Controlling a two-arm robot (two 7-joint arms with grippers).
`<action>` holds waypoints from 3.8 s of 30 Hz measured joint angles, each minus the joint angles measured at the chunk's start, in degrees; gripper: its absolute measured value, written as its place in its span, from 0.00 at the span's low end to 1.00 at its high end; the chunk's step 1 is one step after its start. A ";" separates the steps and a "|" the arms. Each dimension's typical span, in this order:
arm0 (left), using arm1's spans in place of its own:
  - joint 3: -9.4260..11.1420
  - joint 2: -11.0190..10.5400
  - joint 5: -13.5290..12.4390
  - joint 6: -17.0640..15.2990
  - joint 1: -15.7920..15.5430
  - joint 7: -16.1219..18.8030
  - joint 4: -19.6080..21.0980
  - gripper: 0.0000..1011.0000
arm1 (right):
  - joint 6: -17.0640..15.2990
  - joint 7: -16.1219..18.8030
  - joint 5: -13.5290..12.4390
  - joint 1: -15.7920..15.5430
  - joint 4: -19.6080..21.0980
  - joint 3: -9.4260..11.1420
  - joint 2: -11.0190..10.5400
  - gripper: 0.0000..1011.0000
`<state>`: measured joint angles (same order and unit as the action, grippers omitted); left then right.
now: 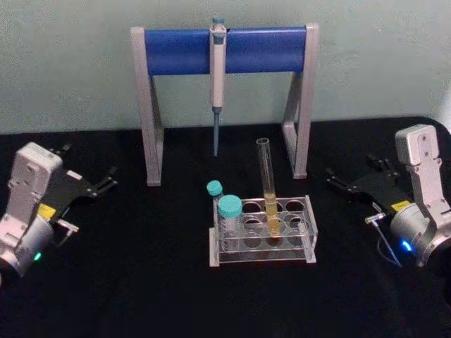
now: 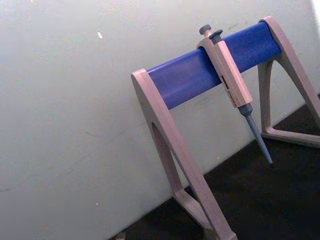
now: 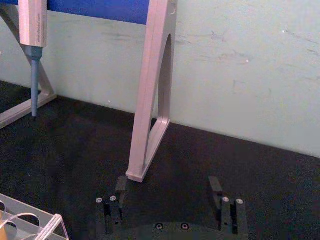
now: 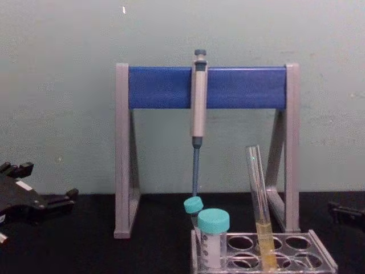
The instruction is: Pick up the test tube from the test tube rack, shake it, then place it back into the test tube rack.
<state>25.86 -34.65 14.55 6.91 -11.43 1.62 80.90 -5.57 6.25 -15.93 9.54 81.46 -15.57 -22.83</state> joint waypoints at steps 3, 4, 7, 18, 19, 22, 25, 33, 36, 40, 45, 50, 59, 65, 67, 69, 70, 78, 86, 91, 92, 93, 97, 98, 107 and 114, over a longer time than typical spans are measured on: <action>0.00 0.00 0.00 0.00 0.00 0.00 0.00 0.99 | 0.00 0.00 0.00 0.02 0.00 -0.03 -0.02 0.99; 0.00 0.00 0.00 0.00 0.00 0.00 0.00 0.99 | 0.00 0.00 0.00 0.03 0.00 -0.04 -0.03 0.99; 0.00 0.00 0.00 0.00 0.00 0.00 0.00 0.99 | 0.00 -0.01 -0.01 0.03 0.01 -0.06 -0.05 0.99; 0.00 0.00 0.00 0.00 0.00 0.00 0.00 0.99 | 0.00 -0.02 -0.03 0.03 0.06 -0.13 -0.10 0.99; 0.00 0.00 0.00 0.00 0.00 0.00 0.00 0.99 | 0.00 -0.02 -0.03 0.03 0.07 -0.13 -0.11 0.99; 0.00 0.00 0.00 0.00 0.00 0.00 0.00 0.99 | 0.00 -0.02 -0.03 0.03 0.08 -0.13 -0.11 0.99; 0.00 0.00 0.00 0.00 0.00 0.00 0.00 0.99 | 0.00 -0.02 -0.03 0.03 0.08 -0.13 -0.11 0.99; 0.00 0.00 0.00 0.00 0.00 0.00 0.00 0.99 | 0.00 -0.02 -0.03 0.03 0.08 -0.13 -0.11 0.99; 0.00 0.00 0.00 0.00 0.00 0.00 0.00 0.99 | 0.00 -0.02 -0.03 0.03 0.08 -0.13 -0.11 0.99; 0.00 0.00 0.00 0.00 0.00 0.00 0.00 0.99 | 0.00 -0.02 -0.03 0.03 0.08 -0.13 -0.11 0.99; 0.00 0.00 0.00 0.00 0.00 0.00 0.00 0.99 | 0.01 -0.02 -0.03 0.03 0.08 -0.13 -0.11 0.99; 0.00 0.00 0.00 0.00 0.00 0.00 0.00 0.99 | 0.01 -0.02 -0.03 0.03 0.08 -0.12 -0.11 0.99; 0.00 0.00 0.00 0.00 0.00 0.00 0.00 0.99 | 0.00 -0.02 -0.03 0.03 0.08 -0.12 -0.11 0.99; 0.00 0.00 0.00 0.00 0.00 0.00 0.00 0.99 | 0.01 -0.02 -0.03 0.03 0.08 -0.12 -0.11 0.99; 0.00 0.00 0.00 0.00 0.00 0.00 0.00 0.99 | 0.01 -0.02 -0.03 0.03 0.08 -0.12 -0.11 0.99; 0.00 0.00 0.00 0.00 0.00 0.00 0.00 0.99 | 0.00 -0.02 -0.03 0.03 0.08 -0.12 -0.11 0.99; 0.00 0.00 0.00 0.00 0.00 0.00 0.00 0.99 | 0.01 -0.02 -0.03 0.03 0.08 -0.13 -0.11 0.99; 0.00 0.00 0.00 0.00 0.00 0.00 0.00 0.99 | 0.01 -0.02 -0.03 0.03 0.08 -0.12 -0.11 0.99; 0.00 0.00 0.00 0.00 0.00 0.00 0.00 0.99 | 0.01 -0.02 -0.03 0.03 0.08 -0.12 -0.11 0.99; 0.00 0.00 0.00 0.00 0.00 0.00 0.00 0.99 | 0.01 -0.02 -0.03 0.03 0.08 -0.12 -0.12 0.99; 0.00 0.00 0.00 0.00 0.00 0.00 0.00 0.99 | 0.01 -0.02 -0.03 0.03 0.08 -0.12 -0.12 0.99; 0.00 0.00 0.00 0.00 0.00 0.00 0.00 0.99 | 0.01 -0.02 -0.03 0.03 0.08 -0.12 -0.11 0.99; 0.00 0.00 0.00 0.00 0.00 0.00 0.00 0.99 | 0.01 -0.02 -0.03 0.03 0.08 -0.12 -0.12 0.99; 0.00 0.00 0.00 0.00 0.00 0.00 0.00 0.99 | 0.01 -0.02 -0.03 0.03 0.08 -0.12 -0.11 0.99; 0.00 0.00 0.00 0.00 0.00 0.00 0.00 0.99 | 0.01 -0.02 -0.03 0.03 0.08 -0.12 -0.11 0.99; 0.00 0.00 0.00 0.00 0.00 0.00 0.00 0.99 | 0.01 -0.02 -0.03 0.03 0.08 -0.12 -0.11 0.99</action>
<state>25.86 -34.65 14.55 6.91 -11.43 1.62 80.90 -5.57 6.24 -15.96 9.57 81.55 -15.69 -22.95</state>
